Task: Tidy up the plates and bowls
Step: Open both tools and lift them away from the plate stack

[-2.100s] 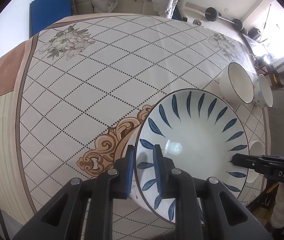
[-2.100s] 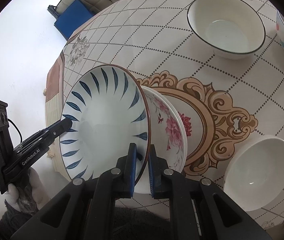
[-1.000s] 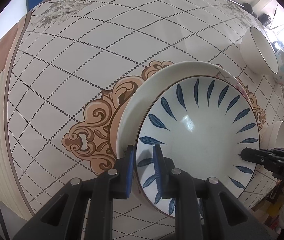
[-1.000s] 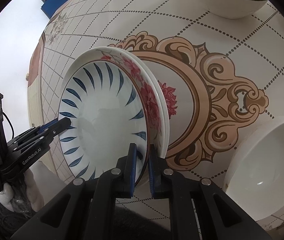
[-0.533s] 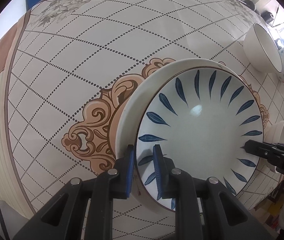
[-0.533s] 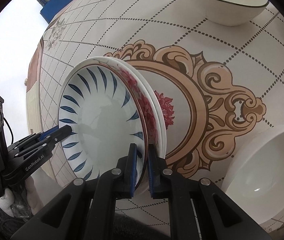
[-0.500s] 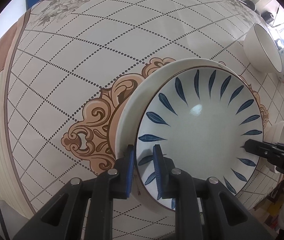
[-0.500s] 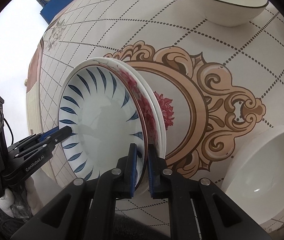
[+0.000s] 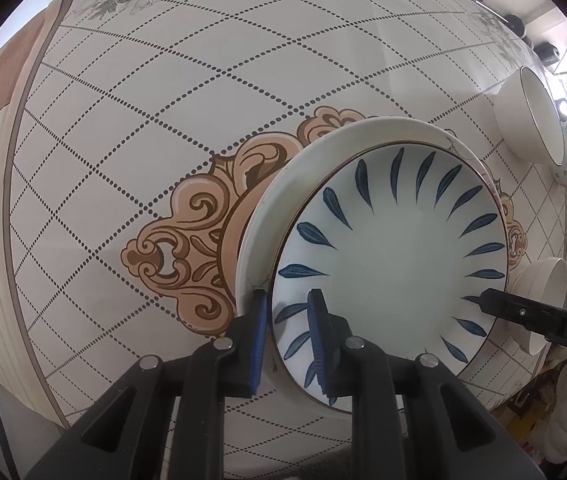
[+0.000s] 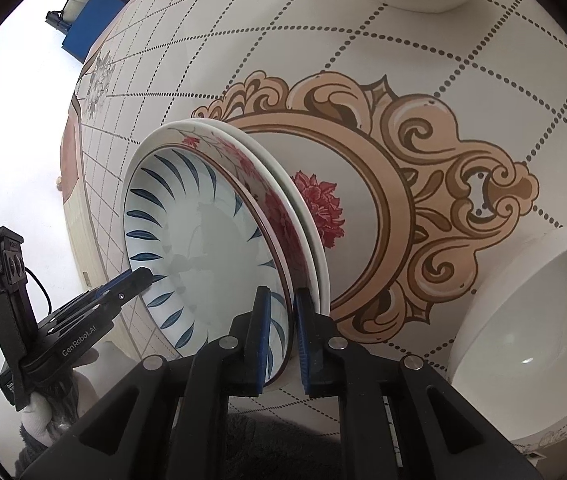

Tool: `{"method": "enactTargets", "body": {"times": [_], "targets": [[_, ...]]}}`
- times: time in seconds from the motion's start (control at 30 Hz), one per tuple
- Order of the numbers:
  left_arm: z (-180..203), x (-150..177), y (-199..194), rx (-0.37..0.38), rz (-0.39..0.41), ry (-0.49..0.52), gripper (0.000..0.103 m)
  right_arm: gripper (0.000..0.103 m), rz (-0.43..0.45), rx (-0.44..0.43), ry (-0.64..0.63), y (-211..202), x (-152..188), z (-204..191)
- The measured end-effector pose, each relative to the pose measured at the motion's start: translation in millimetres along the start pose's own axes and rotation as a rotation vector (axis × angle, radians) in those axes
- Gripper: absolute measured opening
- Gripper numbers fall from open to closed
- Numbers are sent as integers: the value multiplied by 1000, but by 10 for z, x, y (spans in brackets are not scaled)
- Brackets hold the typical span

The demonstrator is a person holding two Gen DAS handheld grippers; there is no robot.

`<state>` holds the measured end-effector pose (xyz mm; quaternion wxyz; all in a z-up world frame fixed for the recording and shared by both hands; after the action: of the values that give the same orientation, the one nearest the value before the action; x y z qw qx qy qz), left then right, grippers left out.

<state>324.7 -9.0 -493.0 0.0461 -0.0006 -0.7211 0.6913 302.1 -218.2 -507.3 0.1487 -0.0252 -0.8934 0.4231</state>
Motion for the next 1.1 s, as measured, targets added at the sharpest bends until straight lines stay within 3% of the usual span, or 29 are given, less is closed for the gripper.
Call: {"method": "enactTargets", "body": {"times": [0.3, 0.53, 0.6, 0.67, 0.73, 0.8, 0.9, 1.0, 1.1], "targets": [[34, 45, -116, -33, 16, 2, 20, 21, -17, 21, 1, -15, 58, -40], [132, 114, -232, -60, 66, -8, 27, 44, -22, 20, -33, -71, 117, -169], [139, 114, -304, -74, 92, -10, 34, 52, -11, 36, -44, -106, 149, -207], [130, 115, -391, -79, 112, -24, 45, 69, 0, 56, -64, -147, 183, -248], [101, 105, -485, -86, 133, -49, 64, 79, 19, 84, -85, -198, 213, -290], [81, 103, -571, -90, 157, -69, 75, 91, 43, 139, -114, -248, 243, -340], [32, 121, -709, -101, 187, -86, 86, 93, 105, 251, -179, -378, 262, -423], [71, 156, -832, -102, 207, -84, 86, 93, 164, 345, -254, -529, 299, -556], [120, 193, -975, -86, 227, -82, 86, 93, 212, 386, -306, -686, 351, -702]]}}
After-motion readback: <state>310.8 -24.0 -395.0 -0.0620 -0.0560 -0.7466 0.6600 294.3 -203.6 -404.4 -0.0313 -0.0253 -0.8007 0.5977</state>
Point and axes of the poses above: each gripper's, at about its wrist camera, not at the fingertips, and y roughly the way its jaws point, z to its right, x to its underside, the point moved 7 cm from there along y, roughly the way its jaws point, and after that the axes turned 8 degrees about -x, right-handed, at the moved point
